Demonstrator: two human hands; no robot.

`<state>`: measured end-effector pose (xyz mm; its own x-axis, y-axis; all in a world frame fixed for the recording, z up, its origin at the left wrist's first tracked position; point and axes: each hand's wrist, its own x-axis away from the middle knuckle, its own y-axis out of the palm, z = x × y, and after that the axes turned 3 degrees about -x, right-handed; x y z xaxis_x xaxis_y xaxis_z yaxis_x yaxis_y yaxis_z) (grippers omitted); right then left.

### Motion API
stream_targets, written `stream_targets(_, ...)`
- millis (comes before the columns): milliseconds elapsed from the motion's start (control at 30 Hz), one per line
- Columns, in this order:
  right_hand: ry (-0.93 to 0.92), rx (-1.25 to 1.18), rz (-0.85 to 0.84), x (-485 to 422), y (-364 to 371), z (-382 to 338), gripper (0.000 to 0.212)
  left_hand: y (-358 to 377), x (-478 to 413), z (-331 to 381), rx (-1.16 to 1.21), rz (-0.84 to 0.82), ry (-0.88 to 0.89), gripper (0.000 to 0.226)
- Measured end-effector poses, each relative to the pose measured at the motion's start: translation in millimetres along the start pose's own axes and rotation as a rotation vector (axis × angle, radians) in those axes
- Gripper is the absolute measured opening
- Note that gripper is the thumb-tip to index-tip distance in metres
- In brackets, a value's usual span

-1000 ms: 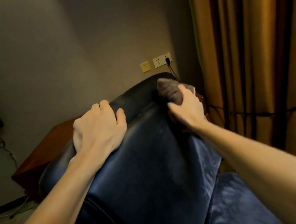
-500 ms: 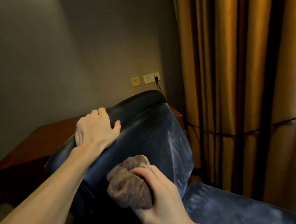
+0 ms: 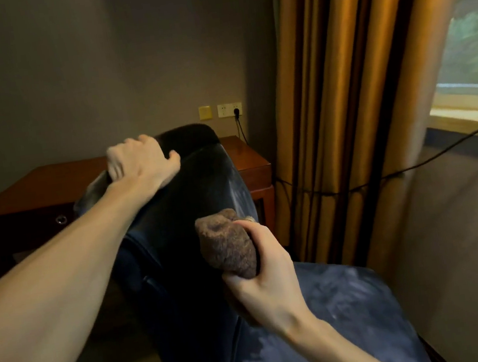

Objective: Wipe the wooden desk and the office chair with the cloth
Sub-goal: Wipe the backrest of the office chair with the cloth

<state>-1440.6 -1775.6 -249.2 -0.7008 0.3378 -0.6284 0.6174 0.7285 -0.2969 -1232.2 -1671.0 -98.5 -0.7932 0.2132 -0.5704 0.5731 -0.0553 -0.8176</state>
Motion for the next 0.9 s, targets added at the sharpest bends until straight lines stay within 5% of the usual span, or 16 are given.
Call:
stream_targets(367,-0.087,0.077,-0.024,-24.2,-1.9,-11.4,0.065,4.0,2.4,-42.6,-0.013,0.048,0.052,0.065)
stream_targets(767,-0.279,0.106,-0.19,-117.0,130.9,21.5,0.078,38.2,-24.4,-77.2,0.025,0.097,0.179,0.057)
stream_targets(900,-0.384,0.075,-0.107,-137.4,141.3,59.8,0.071,55.0,-36.0,-77.0,-0.013,0.154,0.22,0.054)
